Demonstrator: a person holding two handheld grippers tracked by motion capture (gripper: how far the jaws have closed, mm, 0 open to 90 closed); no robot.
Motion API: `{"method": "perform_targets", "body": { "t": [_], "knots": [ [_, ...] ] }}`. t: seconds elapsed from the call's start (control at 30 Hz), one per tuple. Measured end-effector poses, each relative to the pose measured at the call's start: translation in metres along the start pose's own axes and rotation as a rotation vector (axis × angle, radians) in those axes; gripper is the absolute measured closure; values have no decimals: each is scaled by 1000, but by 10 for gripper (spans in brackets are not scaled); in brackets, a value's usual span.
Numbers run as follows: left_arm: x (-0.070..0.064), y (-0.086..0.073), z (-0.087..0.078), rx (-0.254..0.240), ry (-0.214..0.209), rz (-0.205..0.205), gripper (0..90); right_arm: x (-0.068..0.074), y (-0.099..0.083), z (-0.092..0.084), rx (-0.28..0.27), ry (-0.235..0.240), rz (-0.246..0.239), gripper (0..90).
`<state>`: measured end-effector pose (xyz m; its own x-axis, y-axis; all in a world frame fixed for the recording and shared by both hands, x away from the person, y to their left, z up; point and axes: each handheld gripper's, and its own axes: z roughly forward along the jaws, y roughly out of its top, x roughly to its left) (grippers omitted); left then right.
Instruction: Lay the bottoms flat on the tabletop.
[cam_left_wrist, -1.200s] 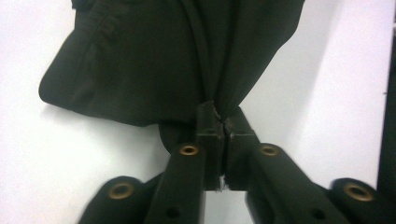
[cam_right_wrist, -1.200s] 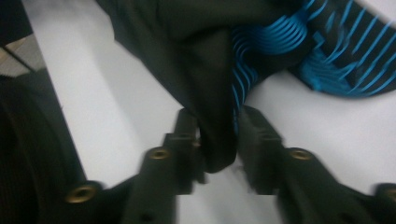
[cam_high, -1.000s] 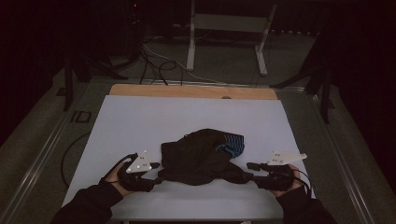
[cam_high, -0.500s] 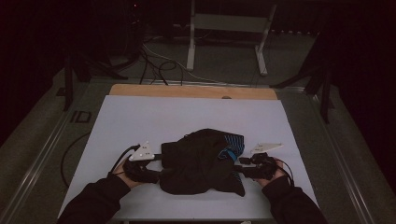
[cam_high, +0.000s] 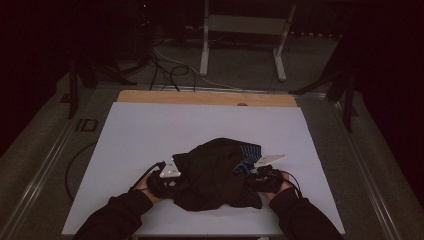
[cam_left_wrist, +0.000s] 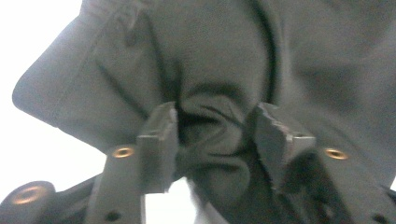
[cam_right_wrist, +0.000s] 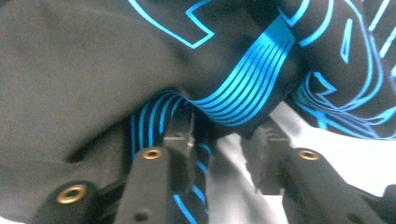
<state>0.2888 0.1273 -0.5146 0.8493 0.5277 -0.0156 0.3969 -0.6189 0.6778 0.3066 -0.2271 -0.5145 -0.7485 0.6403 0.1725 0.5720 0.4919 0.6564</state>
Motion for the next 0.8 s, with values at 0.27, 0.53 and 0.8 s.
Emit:
{"method": "perform_targets", "body": {
  "t": [0.27,0.53,0.8],
  "knots": [
    [1,3,-4,-14,36,10,829,4,1,0,27,19,2,895],
    [7,6,-19,-52,60,4,841,10,-3,-20,39,-29,-35,900],
    [9,8,-25,-59,68,6,841,14,-36,-73,-39,-112,63,900]
  ]
}}
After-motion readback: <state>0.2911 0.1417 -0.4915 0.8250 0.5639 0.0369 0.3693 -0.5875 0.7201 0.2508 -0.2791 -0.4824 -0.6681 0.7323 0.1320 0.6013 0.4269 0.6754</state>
